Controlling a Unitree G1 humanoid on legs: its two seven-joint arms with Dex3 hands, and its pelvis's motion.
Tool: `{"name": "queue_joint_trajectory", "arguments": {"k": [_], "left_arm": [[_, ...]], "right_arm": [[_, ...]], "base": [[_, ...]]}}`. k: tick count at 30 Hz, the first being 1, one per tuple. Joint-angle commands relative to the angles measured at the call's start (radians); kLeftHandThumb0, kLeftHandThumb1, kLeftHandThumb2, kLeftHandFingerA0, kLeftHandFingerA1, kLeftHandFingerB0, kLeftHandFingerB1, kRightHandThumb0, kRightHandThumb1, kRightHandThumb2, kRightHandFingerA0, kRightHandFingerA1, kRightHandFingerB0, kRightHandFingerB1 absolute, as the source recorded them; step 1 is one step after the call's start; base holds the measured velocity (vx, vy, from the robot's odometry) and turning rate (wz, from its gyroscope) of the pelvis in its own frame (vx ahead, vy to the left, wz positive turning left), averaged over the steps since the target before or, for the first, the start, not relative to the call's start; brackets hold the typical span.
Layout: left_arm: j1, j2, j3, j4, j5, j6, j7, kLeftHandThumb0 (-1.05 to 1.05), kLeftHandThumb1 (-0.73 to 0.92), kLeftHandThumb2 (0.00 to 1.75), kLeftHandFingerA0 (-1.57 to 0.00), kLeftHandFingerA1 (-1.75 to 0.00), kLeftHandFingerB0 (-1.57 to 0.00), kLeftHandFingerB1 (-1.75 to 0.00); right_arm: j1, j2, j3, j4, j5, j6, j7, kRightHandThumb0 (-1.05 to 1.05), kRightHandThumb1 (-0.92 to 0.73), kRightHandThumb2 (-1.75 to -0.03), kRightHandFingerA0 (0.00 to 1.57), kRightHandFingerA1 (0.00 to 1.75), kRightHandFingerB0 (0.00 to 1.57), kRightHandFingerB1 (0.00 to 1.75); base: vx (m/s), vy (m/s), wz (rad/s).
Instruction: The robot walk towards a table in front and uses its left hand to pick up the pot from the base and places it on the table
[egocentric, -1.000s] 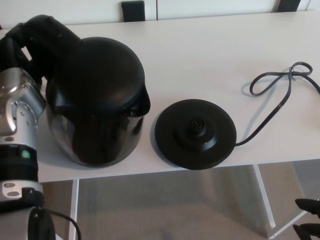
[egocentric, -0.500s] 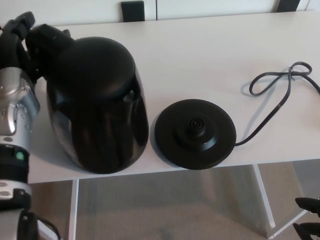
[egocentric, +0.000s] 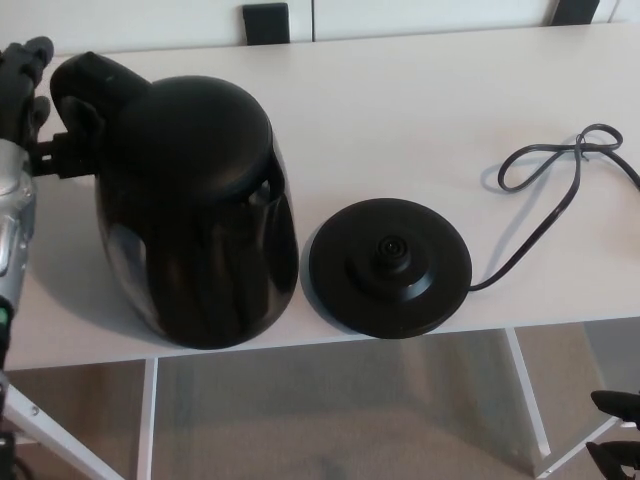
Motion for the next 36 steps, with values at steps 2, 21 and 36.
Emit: {"name": "queue_joint_trajectory", "arguments": {"k": [2, 21, 36], "left_arm": [[0.003, 0.063, -0.057, 0.031, 0.090, -0.035, -0.103, -0.47, 0.35, 0.71, -0.05, -0.27, -0.07, -0.21], [0.049, 0.287, -0.097, -0.001, 0.038, -0.059, -0.568, -0.60, 0.39, 0.53, 0.00, 0.00, 0.00, 0.00], [0.431, 0.474, 0.289, -0.077, -0.207, -0.155, -0.819, -0.63, 0.41, 0.53, 0.00, 0.00, 0.00, 0.00]], "right_arm": [[-0.003, -0.009, -0.006, -0.003, 0.009, 0.008, 0.002, -0.41, -0.63, -0.59, 0.72, 0.49, 0.57, 0.42], [0.009, -0.010, -0.002, 0.027, 0.005, 0.005, -0.004, -0.38, -0.63, -0.57, 0.74, 0.49, 0.59, 0.42], [0.044, -0.020, 0.014, 0.066, -0.010, -0.003, -0.005, -0.36, -0.63, -0.57, 0.74, 0.49, 0.59, 0.42]], "base": [[0.00, 0.000, 0.00], [0.00, 0.000, 0.00], [0.00, 0.000, 0.00]]}}
